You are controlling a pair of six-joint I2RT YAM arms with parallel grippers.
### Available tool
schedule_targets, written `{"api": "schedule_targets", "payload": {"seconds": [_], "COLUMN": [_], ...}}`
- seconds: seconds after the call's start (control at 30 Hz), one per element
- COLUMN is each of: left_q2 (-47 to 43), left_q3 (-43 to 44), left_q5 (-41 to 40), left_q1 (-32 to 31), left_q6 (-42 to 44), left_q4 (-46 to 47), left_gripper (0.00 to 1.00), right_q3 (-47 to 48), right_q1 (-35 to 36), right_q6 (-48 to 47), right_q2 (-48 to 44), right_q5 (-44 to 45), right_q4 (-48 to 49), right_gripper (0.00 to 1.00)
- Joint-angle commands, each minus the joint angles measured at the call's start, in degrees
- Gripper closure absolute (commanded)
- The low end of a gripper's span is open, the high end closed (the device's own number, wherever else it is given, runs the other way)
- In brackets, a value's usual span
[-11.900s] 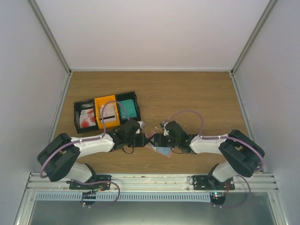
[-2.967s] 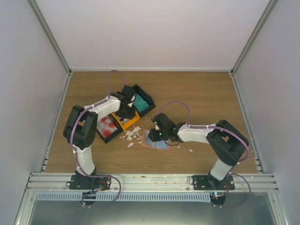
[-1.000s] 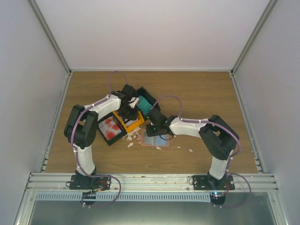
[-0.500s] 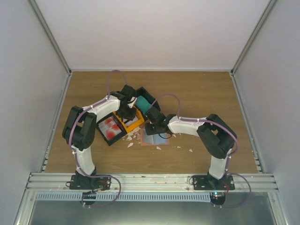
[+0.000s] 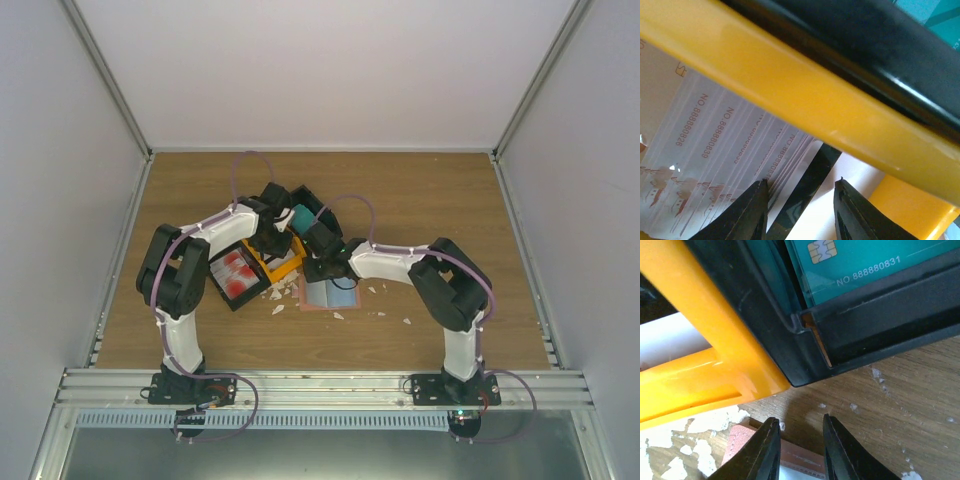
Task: Put the credit cards into the card holder
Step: Pick up the credit card from the storage box.
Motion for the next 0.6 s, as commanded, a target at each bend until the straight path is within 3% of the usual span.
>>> {"api": "schedule_targets", "payload": {"seconds": [0.0, 0.33, 0.57], "left_q2": [0.81, -0.62, -3.55], "left_q3": [-0.23, -0.75, -0.99], "left_q5": [1.49, 5.04, 8.49], "left_q1": [-0.3, -0.46, -0.92], "left_q6": [0.32, -0.24, -0.77], "left_q4": [-0.36, -1.22, -1.72], "left_gripper": [0.62, 0.71, 0.73], "right_q3": [1.66, 4.85, 5.62], "right_q1": [-0.1, -0.25, -0.41], "right_q6": [-1.43, -1.9, -1.21], "right_q2": [1.79, 3.82, 4.33], "right_q5": [0.26, -0.31, -0.19], "right_q4": [1.65, 2.41, 1.95], "right_gripper": [0.74, 0.74, 0.74]}}
